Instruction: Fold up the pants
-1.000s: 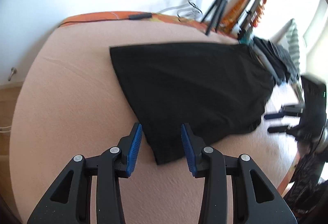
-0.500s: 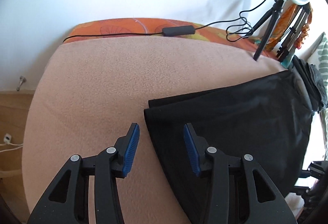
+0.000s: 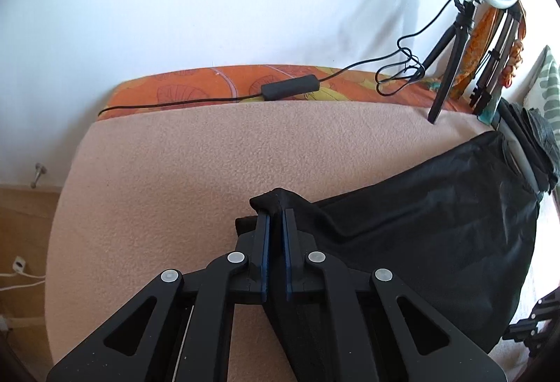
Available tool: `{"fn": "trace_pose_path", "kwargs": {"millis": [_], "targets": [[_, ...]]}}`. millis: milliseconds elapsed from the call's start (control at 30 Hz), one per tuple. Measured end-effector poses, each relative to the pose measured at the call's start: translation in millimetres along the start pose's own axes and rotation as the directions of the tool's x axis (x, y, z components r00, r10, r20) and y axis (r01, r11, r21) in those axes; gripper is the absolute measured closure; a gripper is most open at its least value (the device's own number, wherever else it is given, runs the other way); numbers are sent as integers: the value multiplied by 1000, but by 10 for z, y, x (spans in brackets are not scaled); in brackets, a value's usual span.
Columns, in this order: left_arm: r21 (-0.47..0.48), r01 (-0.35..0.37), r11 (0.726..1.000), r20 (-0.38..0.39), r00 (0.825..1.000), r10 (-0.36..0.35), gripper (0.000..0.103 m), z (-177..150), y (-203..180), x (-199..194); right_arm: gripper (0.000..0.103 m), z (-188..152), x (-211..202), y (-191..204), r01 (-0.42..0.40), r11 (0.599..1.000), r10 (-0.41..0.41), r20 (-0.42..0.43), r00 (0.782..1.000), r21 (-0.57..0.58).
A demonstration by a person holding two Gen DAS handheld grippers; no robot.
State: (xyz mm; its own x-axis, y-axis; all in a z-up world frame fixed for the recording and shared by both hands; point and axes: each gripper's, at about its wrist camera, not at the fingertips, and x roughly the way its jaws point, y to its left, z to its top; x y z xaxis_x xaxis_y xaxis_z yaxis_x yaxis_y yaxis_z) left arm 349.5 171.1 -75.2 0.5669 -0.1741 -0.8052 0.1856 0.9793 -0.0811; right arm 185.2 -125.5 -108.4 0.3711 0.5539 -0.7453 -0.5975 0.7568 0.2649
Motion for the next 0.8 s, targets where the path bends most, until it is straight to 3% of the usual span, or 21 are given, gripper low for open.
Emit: {"fn": "trace_pose_path", "kwargs": {"millis": [67, 100, 167, 267, 333, 533, 767, 800], "targets": [[3, 0, 1000, -7, 1000, 0, 98, -4, -12, 11, 85, 4, 4, -3, -1, 1000, 1, -12, 1000, 18], [0, 2, 1000, -6, 1000, -2, 98, -6, -8, 8, 65, 0, -11, -11, 3, 1000, -2, -6, 1000, 25], [-5, 7, 1000, -4, 1000, -7, 98, -7, -4, -9, 63, 20, -26, -15, 40, 998, -41, 8, 999, 39], [-5, 10, 1000, -2, 1000, -10, 99, -9, -5, -42, 71, 53, 2, -75, 21, 996, -21, 7, 1000, 87], [8, -8, 1000, 2, 1000, 8, 99, 0, -7, -61, 99, 45, 25, -101, 26, 996, -27, 13, 1000, 86], [-17, -33, 999, 24, 999, 33, 100, 124, 82, -3, 101, -76, -140, -83, -9, 999, 8, 18, 1000, 52], [3, -155, 988, -25, 988, 155, 100, 144, 107, 303, 101, -161, -115, -63, -8, 1000, 8, -8, 1000, -3], [-3, -145, 989, -27, 989, 145, 100, 145, 114, 285, 101, -153, -117, -53, -8, 1000, 8, -20, 1000, -23]]}}
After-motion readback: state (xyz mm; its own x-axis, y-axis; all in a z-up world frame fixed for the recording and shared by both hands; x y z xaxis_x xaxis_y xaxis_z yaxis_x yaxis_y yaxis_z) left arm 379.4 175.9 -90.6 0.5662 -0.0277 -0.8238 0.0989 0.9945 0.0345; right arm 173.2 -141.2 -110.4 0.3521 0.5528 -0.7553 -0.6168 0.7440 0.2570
